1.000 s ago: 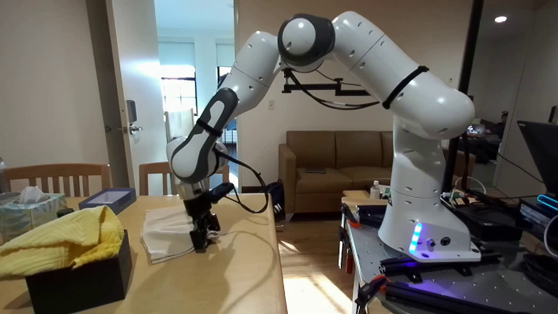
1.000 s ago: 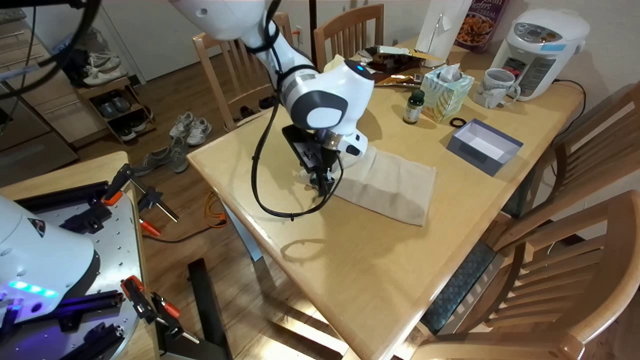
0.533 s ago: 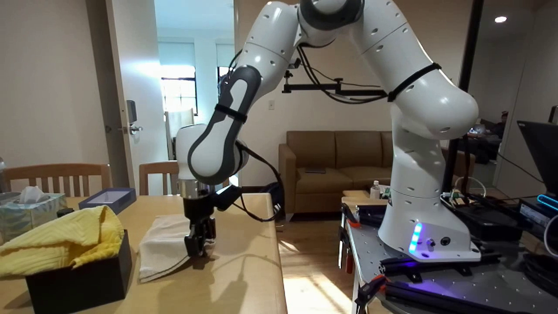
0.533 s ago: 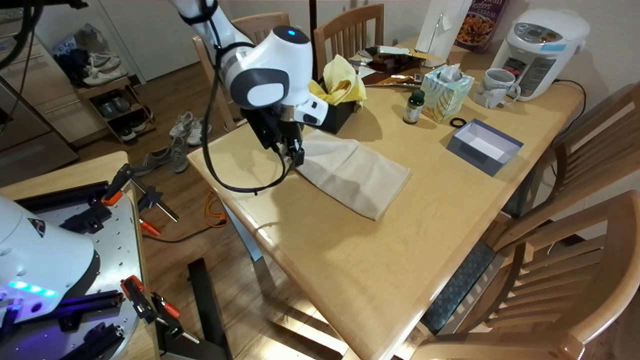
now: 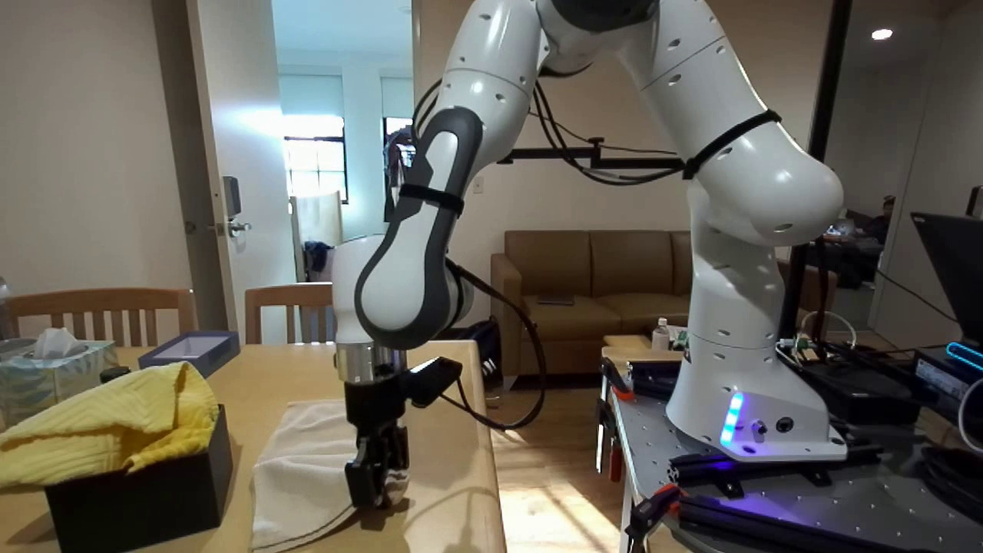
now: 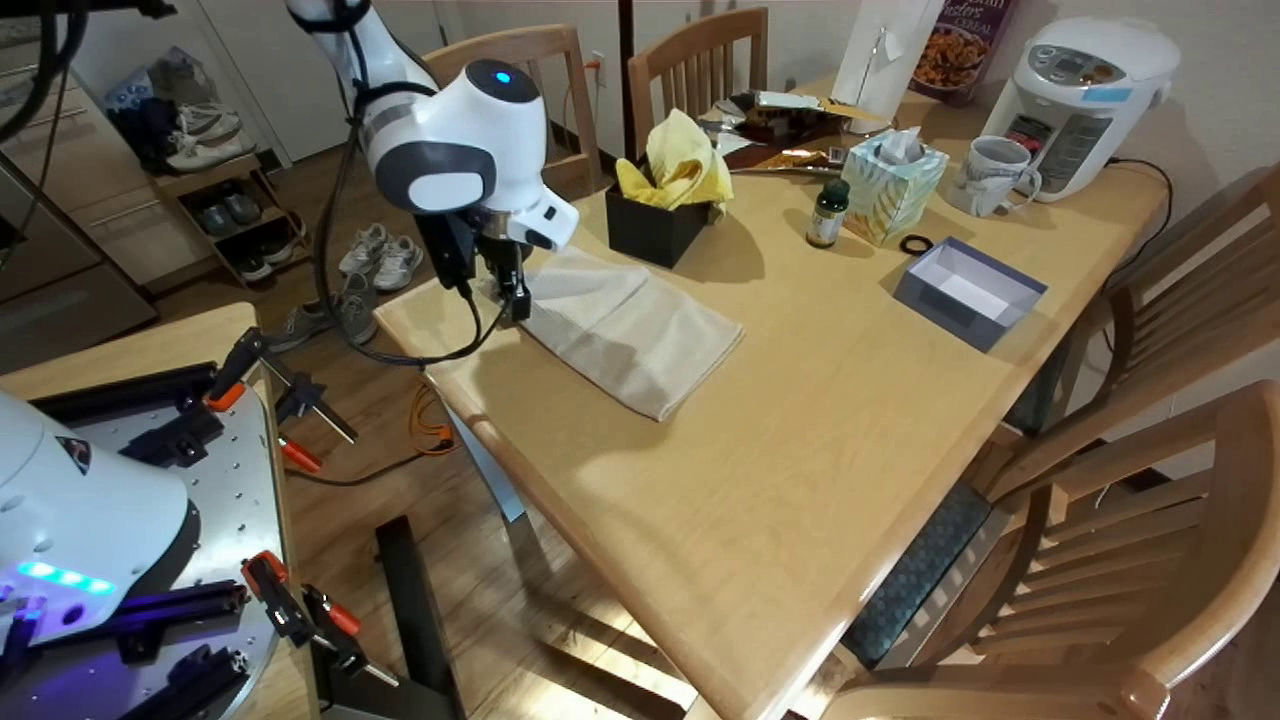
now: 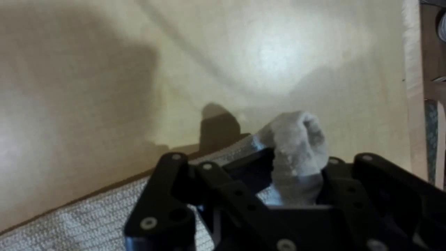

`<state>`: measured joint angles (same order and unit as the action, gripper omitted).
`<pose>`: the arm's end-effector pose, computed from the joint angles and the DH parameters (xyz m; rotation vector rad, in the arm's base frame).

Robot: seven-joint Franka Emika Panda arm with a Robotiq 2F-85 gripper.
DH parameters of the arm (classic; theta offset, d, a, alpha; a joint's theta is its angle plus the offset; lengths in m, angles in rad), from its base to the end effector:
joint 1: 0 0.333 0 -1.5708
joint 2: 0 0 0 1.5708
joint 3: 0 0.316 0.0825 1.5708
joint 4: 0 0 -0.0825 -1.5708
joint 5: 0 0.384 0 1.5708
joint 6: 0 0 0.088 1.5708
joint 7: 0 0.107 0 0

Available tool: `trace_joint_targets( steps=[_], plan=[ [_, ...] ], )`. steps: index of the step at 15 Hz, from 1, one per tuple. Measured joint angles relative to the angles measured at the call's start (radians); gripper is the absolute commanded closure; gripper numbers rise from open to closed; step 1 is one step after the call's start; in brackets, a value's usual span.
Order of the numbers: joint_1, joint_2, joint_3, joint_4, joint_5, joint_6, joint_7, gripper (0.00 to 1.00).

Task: Move the white towel to the left

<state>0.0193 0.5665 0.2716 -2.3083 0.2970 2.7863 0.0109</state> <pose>0.4797 0.1436 0.1007 -2.9137 0.0568 0.1775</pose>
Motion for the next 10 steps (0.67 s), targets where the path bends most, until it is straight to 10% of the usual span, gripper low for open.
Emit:
trace_joint_targets(
  steps=[10],
  plan=[
    [0.017, 0.002, 0.155, -0.066, 0.142, 0.194, 0.155, 1.0]
  ],
)
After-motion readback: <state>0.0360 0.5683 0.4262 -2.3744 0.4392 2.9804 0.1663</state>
